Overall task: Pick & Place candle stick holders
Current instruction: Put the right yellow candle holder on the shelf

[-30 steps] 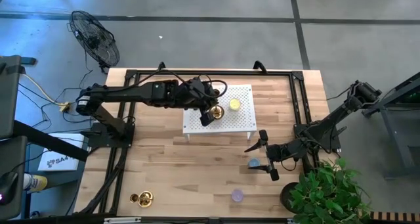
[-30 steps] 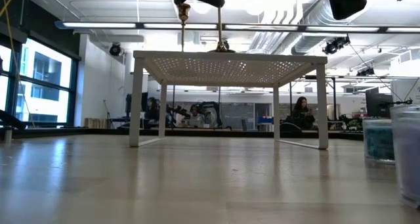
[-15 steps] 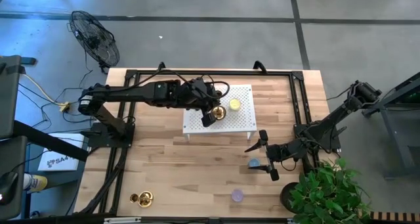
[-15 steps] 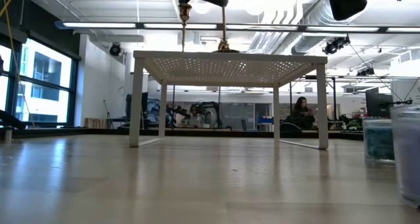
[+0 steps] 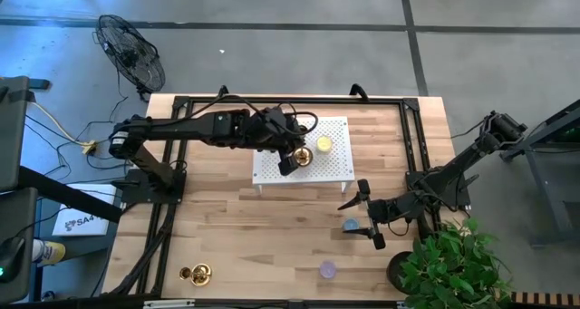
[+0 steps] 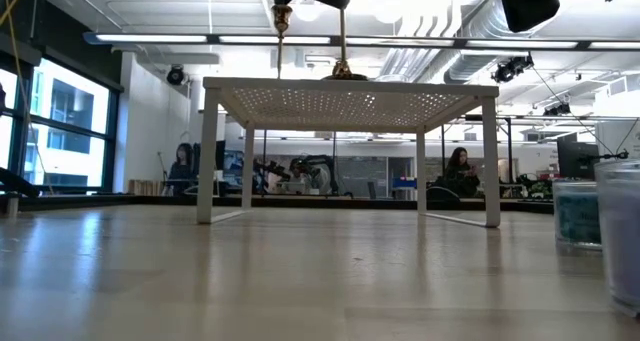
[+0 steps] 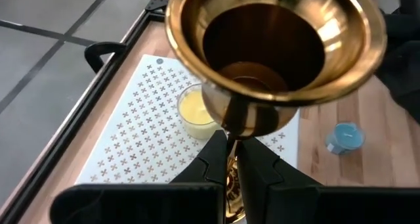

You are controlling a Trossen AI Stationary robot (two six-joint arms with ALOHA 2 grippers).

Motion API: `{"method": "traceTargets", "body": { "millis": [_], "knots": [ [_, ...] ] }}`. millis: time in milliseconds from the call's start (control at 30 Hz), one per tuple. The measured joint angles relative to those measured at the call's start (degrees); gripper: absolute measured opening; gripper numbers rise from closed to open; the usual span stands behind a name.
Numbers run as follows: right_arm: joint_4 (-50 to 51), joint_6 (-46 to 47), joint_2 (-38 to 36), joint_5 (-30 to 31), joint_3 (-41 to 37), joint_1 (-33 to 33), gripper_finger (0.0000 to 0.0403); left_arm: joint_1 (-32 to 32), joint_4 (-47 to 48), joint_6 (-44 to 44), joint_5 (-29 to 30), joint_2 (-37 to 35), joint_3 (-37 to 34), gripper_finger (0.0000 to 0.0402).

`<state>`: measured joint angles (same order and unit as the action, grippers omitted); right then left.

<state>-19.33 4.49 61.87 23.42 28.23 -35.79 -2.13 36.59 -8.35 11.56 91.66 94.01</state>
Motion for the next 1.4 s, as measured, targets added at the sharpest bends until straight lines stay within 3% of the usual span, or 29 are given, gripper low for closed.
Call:
{"method": "traceTargets", "body": {
  "millis": [633,1400],
  "knots": [
    [0.44,0.48,0.00,0.00,0.00,0.00,0.0291,0.42,5.82,-5.83,-11.04,-0.15,6.82,0.0008],
    [1.53,1.62,0.86,-1.73,0.00,0.00,0.0291,2.19,5.35,-5.43,-6.46,5.78,6.46,0.0008]
  ]
}}
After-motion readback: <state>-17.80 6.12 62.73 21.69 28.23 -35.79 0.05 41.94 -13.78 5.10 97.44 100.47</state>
